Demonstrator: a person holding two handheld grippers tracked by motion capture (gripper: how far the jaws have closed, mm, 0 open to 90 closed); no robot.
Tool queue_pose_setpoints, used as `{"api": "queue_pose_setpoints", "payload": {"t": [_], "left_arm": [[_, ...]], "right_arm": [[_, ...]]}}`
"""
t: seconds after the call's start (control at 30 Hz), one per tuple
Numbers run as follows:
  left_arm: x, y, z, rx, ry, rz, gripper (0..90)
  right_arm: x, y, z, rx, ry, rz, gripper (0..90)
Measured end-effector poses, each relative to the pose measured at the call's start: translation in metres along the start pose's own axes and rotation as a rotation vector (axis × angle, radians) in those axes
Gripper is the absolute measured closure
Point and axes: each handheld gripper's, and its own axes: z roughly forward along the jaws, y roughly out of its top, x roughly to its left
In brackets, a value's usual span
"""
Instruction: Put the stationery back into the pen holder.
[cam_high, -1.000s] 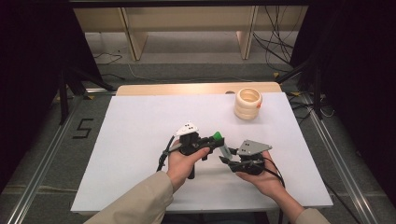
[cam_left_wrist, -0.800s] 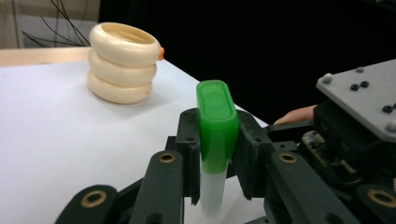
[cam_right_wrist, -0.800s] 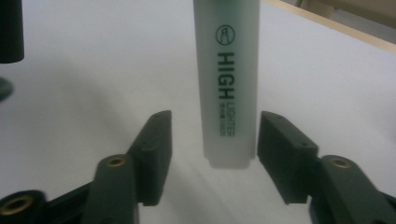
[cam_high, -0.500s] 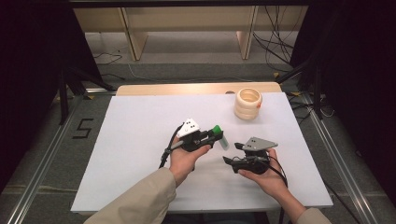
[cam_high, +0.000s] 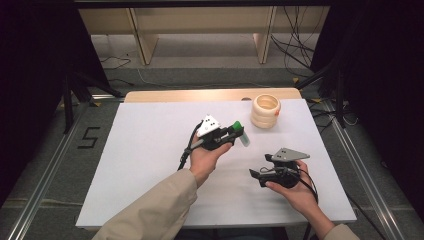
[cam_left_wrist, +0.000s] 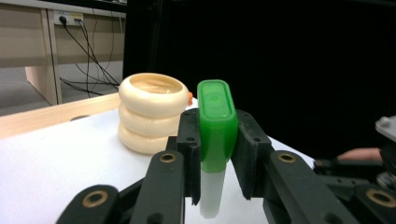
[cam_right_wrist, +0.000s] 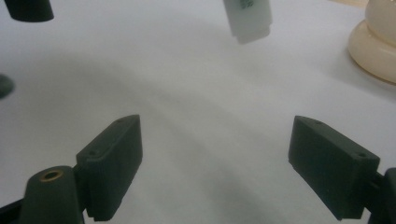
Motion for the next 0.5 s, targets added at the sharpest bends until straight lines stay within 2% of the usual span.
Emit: {"api": "queue_pose_setpoints", "payload": {"t": [0.23,0.5], "left_arm": [[0.006,0.006,0.013,-0.019,0.015,0.009,74.1],[0.016,0.007,0.02,-0.026,0.033,0.005,74.1]], "right_arm": [[-0.004,-0.005,-0.004,0.005,-0.01,0.012,17.9],[-0.007,-0.009,-0.006,0.011,-0.011,0.02,17.9]]}}
